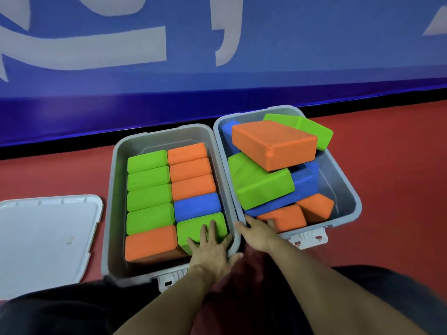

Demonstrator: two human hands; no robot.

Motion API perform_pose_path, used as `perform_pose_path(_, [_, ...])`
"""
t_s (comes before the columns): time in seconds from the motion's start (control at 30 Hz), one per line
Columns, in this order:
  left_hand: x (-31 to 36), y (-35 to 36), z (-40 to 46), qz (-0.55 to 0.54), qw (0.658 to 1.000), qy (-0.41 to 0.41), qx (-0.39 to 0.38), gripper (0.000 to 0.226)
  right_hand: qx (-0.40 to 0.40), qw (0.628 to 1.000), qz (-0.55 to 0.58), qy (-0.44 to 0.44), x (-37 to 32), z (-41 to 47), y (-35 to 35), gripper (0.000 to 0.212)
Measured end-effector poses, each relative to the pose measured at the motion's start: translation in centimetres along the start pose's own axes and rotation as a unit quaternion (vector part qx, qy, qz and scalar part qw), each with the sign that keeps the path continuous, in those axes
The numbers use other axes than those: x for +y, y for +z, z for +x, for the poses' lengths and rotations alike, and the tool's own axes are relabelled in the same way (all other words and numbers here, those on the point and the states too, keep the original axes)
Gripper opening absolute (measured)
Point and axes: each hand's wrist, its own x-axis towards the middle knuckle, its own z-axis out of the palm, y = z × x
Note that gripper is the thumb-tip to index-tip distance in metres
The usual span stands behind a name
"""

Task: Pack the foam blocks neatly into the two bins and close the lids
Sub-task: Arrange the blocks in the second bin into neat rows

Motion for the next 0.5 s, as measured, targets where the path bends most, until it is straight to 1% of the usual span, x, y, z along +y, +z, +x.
perform_pose_path(0.07, [0.0, 0.5, 0.1, 0.004, 1.0, 0.0, -0.003, 0.072, 0.007, 1.0, 0.009, 0.001, -0.5, 1.2, 0.2, 0.057])
perform_pose_path(0.13, [-0.6, 0.6, 0.2, -0.004, 1.0, 0.002, -0.006, 0.072, 0.021, 0.999, 0.035, 0.012, -0.7, 2.0, 0.8, 0.053])
perform_pose_path(0.2, [-1.6, 0.3, 0.3, -0.015, 1.0, 0.002, -0.006, 0.072, 0.043, 0.995, 0.092, 0.01, -1.2, 2.4, 1.8, 0.056])
perform_pose_path(0.3, [-4.4, -0.4, 0.6, -0.025, 1.0, -0.003, 0.0, 0.075, 0.04, 0.987, 0.152, -0.025, -2.7, 3.6, 3.7, 0.063])
perform_pose_path(0.33, [-5.5, -0.5, 0.6, -0.03, 1.0, -0.005, -0.003, 0.076, 0.037, 0.986, 0.16, -0.028, -3.7, 3.6, 3.9, 0.061])
perform_pose_path(0.4, [-7.6, -0.4, 0.5, -0.046, 0.999, -0.005, -0.009, 0.078, 0.034, 0.983, 0.176, -0.023, -5.5, 3.5, 4.5, 0.05])
perform_pose_path(0.5, [-10.2, -0.6, 0.4, -0.067, 0.998, 0.001, -0.008, 0.081, 0.037, 0.982, 0.184, -0.037, -7.6, 3.7, 5.6, 0.043])
